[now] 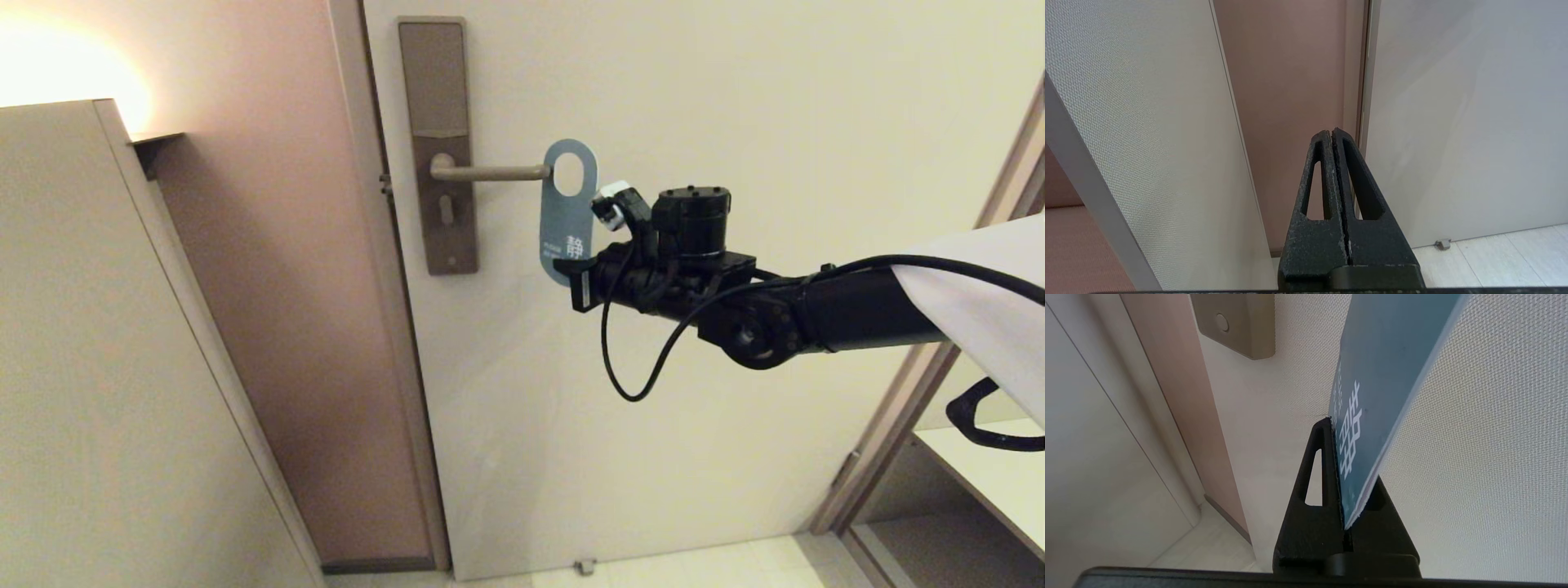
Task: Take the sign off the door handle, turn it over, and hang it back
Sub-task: Hang the sign back with the other side facing out
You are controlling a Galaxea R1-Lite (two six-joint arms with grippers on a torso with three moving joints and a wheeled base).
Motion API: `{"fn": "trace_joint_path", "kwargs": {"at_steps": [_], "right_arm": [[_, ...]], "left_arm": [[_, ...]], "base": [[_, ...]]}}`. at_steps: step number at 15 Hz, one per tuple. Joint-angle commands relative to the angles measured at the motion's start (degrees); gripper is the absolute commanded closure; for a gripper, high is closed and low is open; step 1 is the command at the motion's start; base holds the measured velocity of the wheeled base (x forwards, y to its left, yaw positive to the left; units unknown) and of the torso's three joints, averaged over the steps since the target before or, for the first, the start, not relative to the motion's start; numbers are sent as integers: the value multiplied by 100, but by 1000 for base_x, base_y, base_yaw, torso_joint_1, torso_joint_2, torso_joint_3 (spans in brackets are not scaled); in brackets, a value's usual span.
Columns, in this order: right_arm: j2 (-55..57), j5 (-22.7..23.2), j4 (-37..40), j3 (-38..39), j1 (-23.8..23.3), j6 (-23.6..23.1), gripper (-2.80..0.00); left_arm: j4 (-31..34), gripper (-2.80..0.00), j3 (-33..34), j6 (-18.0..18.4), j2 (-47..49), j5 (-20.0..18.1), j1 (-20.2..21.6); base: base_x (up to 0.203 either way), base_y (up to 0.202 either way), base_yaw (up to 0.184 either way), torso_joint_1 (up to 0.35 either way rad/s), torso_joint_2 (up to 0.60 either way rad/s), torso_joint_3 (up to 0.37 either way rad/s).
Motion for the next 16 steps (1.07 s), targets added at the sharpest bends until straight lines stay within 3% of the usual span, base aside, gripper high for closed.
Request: {"fn": "trace_joint_path", "kwargs": {"at_steps": [1,16], "right_arm": [[48,12,12,-82,2,-5,0],[180,36,285,-446,222,-83,0]], "left_arm": [[-6,0,0,0,13,0,0],[-7,0,0,0,4,-2,0]], "base": [[0,0,0,0,0,0],[0,0,0,0,0,0]]}}
